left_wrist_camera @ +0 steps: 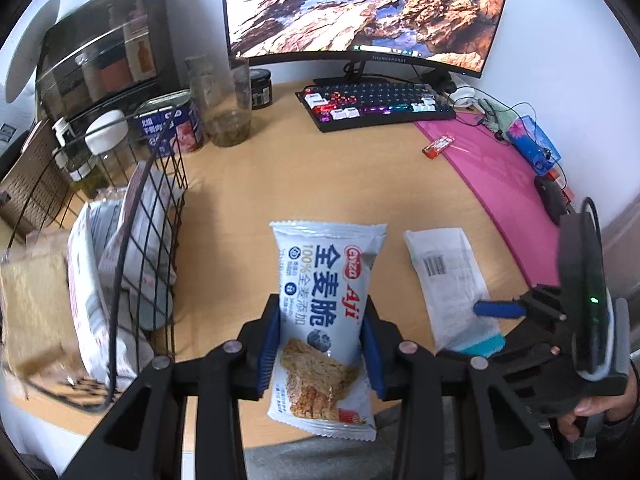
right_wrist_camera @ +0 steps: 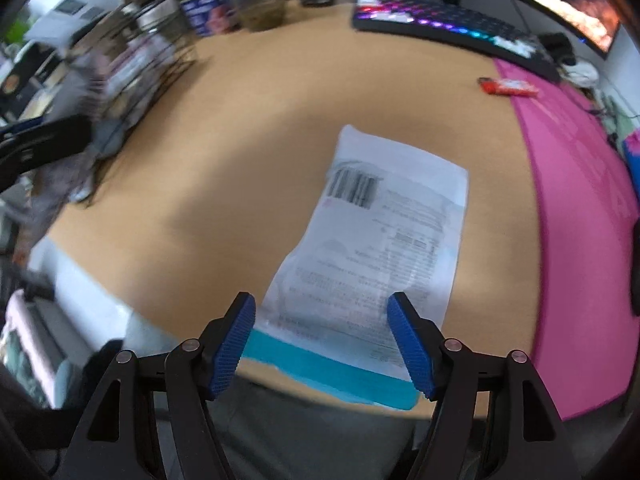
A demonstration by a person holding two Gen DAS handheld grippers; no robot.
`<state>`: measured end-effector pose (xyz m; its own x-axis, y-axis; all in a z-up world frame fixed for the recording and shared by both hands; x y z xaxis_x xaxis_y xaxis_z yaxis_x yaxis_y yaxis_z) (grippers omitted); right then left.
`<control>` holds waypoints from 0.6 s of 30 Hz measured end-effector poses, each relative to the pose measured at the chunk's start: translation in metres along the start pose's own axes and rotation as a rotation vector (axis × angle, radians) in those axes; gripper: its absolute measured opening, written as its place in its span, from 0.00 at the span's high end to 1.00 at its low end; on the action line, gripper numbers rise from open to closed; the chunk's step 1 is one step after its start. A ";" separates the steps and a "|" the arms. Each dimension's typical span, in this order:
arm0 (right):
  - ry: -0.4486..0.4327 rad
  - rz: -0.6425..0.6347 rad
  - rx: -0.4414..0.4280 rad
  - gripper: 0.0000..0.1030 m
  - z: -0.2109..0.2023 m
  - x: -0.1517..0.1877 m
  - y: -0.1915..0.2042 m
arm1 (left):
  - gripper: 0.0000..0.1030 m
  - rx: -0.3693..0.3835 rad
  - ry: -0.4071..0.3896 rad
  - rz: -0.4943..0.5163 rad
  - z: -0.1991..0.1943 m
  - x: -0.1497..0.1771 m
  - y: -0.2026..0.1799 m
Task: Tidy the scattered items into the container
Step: 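Hold the biscuit packet in the left gripper while the right grasps the white envelope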
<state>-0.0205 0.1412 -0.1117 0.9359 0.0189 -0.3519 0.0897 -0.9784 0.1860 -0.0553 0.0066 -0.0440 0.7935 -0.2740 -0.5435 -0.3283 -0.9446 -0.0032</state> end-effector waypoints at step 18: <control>-0.203 -0.504 0.079 0.32 -0.016 0.056 0.032 | 0.60 -0.037 -0.014 0.032 -0.013 0.011 -0.031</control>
<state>0.0399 0.1147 -0.1108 0.6981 0.4570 -0.5512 0.4766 -0.8711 -0.1185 -0.0293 0.0303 -0.0389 0.7754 -0.3019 -0.5546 -0.3339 -0.9415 0.0456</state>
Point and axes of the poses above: each gripper's, at about its wrist camera, not at the fingertips, and z roughly the way its jaws point, y to its left, x to its underside, the point moved 3 cm from there along z, roughly the way its jaws point, and after that the axes turned 3 degrees about -x, right-handed, at the moved point
